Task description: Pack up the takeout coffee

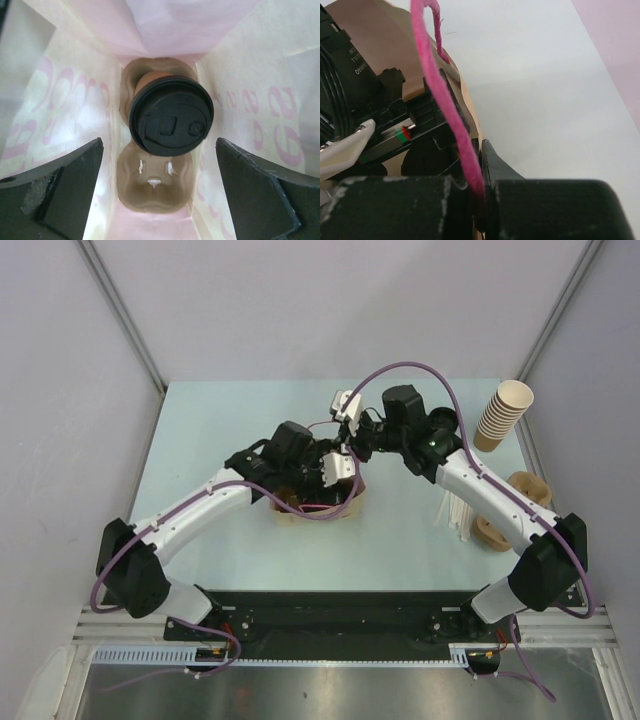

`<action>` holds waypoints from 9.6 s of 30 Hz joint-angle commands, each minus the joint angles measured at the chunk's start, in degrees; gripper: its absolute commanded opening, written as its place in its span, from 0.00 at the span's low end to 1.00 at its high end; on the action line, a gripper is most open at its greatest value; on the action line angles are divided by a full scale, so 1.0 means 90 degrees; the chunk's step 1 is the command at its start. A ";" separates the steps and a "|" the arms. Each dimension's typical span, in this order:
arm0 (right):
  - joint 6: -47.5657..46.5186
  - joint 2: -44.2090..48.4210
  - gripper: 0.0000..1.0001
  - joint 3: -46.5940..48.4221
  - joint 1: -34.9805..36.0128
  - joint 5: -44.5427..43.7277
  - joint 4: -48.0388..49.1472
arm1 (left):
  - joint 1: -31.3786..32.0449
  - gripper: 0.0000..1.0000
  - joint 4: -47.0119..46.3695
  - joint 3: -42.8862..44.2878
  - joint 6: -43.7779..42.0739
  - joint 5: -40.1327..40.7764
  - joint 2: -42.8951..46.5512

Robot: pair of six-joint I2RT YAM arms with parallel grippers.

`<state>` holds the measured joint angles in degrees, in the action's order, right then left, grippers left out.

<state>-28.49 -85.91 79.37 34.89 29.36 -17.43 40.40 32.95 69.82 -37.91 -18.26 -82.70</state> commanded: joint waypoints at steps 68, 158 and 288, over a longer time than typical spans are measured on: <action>0.2823 0.0297 0.77 0.1519 -0.3388 -0.1512 -0.3102 | -0.4392 0.99 -0.1258 0.1285 0.4632 -0.0637 0.0556; 0.4406 -0.1655 0.11 -0.0831 -0.4356 -0.2549 -0.1677 | -0.4382 1.00 -0.0966 0.0172 0.4261 -0.1018 0.1063; 0.4035 0.1587 1.00 0.1601 -0.1846 -0.0958 0.0824 | -0.1970 0.02 0.0128 0.2946 0.1665 -0.3616 -0.0382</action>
<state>6.28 -74.00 93.95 19.07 19.44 -10.07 23.05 33.74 97.69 -17.34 -49.69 -86.91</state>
